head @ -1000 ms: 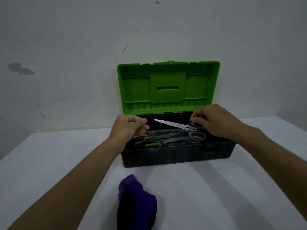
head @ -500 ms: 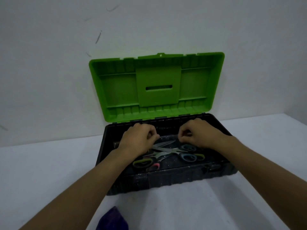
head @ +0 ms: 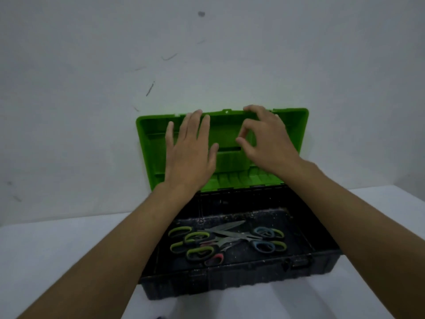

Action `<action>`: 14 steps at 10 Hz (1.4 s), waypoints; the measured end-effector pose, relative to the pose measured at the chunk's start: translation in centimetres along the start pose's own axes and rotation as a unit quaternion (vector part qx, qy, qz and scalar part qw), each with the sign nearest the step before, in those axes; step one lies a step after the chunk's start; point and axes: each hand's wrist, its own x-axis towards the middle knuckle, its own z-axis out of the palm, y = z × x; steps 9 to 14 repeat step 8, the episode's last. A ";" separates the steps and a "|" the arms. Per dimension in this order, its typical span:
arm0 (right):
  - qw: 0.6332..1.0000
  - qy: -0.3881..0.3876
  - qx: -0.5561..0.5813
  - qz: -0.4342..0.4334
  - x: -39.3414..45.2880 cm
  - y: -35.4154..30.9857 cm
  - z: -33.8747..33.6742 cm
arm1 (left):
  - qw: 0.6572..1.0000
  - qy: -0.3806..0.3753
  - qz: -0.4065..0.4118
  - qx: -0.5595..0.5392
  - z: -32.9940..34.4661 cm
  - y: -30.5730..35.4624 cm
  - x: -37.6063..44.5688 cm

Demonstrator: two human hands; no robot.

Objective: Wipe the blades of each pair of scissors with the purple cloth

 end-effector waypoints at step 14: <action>0.997 -0.033 0.028 0.071 -24.1 -7.5 -6.8 | 0.991 -0.008 0.036 -0.126 -9.7 2.3 -20.9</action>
